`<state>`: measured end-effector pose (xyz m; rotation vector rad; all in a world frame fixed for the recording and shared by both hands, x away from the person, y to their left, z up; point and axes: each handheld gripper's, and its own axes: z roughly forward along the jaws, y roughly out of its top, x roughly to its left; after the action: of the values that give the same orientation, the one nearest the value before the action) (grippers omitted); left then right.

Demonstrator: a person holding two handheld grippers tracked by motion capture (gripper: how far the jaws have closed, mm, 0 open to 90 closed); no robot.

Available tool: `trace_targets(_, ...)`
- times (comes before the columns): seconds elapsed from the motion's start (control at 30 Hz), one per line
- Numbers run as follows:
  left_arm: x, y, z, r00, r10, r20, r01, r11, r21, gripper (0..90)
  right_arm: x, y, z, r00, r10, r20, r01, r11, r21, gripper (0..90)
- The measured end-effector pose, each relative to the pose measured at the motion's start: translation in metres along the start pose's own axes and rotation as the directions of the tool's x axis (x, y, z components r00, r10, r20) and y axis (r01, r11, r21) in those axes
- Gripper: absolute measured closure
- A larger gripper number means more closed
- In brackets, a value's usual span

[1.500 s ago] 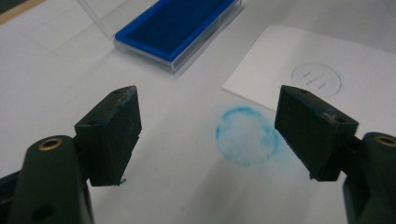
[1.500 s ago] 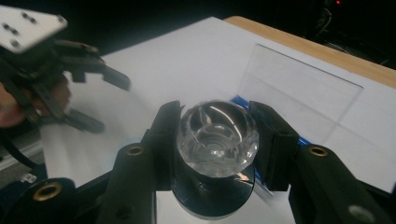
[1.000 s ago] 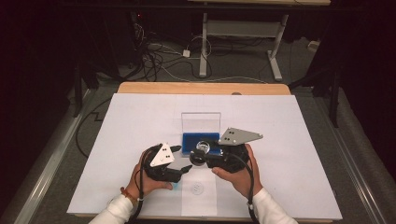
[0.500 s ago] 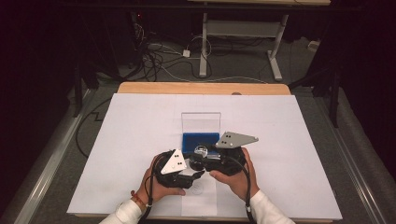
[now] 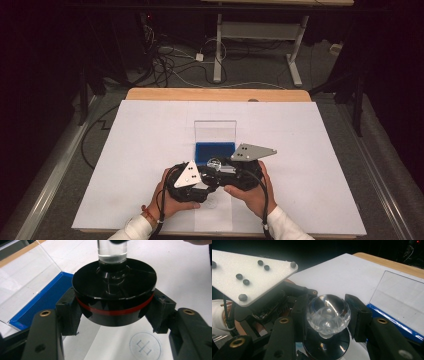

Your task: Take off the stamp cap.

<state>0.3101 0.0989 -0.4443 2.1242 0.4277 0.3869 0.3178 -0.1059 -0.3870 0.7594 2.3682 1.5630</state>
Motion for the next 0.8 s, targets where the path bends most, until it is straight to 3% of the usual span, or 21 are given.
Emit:
trace_targets(0.2, 0.0006, -0.0009, 0.0006, 0.9999, -0.012, 0.008, 0.012, 0.9999, -0.003, 35.8, -0.0018, -0.0032, -0.0007, 0.9998, 0.019, -0.001, -0.019, 1.000, -0.005, 57.0)
trace_targets(0.23, 0.0021, -0.0010, 0.0013, 0.9997, -0.010, 0.024, 0.010, 0.9997, -0.021, 35.8, -0.0018, -0.0032, -0.0007, 0.9998, 0.019, -0.001, -0.019, 1.000, -0.005, 57.0)
trace_targets(0.37, 0.0051, -0.0023, -0.0015, 0.9988, -0.044, 0.019, 0.045, 0.9988, -0.018, 35.1, -0.0012, -0.0054, 0.0008, 0.9998, 0.022, -0.002, -0.022, 1.000, -0.004, 57.0)
trace_targets(0.8, 0.0003, 0.0003, -0.0006, 0.9997, 0.020, -0.013, -0.019, 0.9991, 0.037, 36.5, -0.0038, -0.0073, -0.0003, 0.9993, 0.037, -0.011, -0.037, 0.999, -0.004, 57.0)
